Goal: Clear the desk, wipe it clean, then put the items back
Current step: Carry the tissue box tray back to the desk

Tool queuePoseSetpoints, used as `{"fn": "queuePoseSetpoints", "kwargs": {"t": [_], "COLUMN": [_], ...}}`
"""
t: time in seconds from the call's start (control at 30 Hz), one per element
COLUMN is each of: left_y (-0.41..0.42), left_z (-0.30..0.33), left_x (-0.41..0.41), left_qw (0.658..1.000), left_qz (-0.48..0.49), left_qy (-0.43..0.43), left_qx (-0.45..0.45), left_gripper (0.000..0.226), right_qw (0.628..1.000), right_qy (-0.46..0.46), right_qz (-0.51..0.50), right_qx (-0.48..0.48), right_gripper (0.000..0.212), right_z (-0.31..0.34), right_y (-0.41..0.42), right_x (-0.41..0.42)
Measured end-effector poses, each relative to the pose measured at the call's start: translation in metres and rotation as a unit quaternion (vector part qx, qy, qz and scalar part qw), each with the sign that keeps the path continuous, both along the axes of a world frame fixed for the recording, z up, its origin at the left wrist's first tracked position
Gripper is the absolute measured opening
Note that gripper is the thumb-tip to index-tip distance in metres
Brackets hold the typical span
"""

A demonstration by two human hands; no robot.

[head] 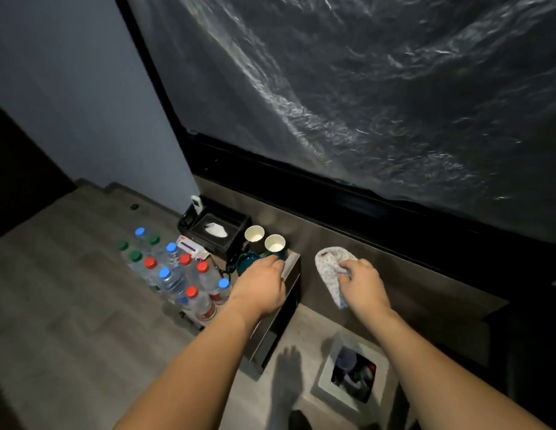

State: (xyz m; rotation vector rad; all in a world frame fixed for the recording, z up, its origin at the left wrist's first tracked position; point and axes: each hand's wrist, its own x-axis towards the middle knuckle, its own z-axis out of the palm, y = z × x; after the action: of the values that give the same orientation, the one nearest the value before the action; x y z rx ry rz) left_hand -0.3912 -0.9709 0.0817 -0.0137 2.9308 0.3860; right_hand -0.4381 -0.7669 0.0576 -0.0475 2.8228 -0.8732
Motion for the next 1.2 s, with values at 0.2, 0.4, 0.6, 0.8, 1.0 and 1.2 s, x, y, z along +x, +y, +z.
{"fn": "queuePoseSetpoints", "kwargs": {"t": [0.2,0.4,0.6,0.8,1.0,1.2], "left_y": [-0.02,-0.021,-0.026,-0.021,-0.022,-0.034], "left_z": [-0.049,-0.123,-0.164,-0.179,-0.143,-0.065], "left_x": [-0.101,-0.147,-0.182,-0.2,-0.169,-0.095], "left_qw": [0.999,0.993,0.992,0.992,0.995,0.997], "left_qz": [-0.041,-0.109,-0.113,-0.113,-0.079,0.003], "left_qy": [-0.006,-0.041,-0.044,-0.046,-0.049,-0.017], "left_qx": [0.012,-0.012,-0.014,-0.008,0.022,0.07], "left_gripper": [0.035,0.045,0.047,0.049,0.049,0.043], "right_qw": [0.998,0.987,0.984,0.984,0.979,0.996], "right_qy": [0.019,0.103,0.091,0.087,0.147,0.077], "right_qz": [-0.065,-0.123,-0.146,-0.141,-0.142,-0.043], "right_qx": [0.004,-0.012,0.053,0.07,0.027,-0.022], "right_gripper": [0.036,0.034,0.029,0.036,0.044,0.051], "right_z": [-0.04,-0.089,-0.11,-0.128,-0.11,-0.041], "right_y": [-0.018,-0.03,-0.034,-0.041,-0.049,-0.067], "right_x": [-0.08,-0.15,-0.21,-0.234,-0.165,-0.065]}}
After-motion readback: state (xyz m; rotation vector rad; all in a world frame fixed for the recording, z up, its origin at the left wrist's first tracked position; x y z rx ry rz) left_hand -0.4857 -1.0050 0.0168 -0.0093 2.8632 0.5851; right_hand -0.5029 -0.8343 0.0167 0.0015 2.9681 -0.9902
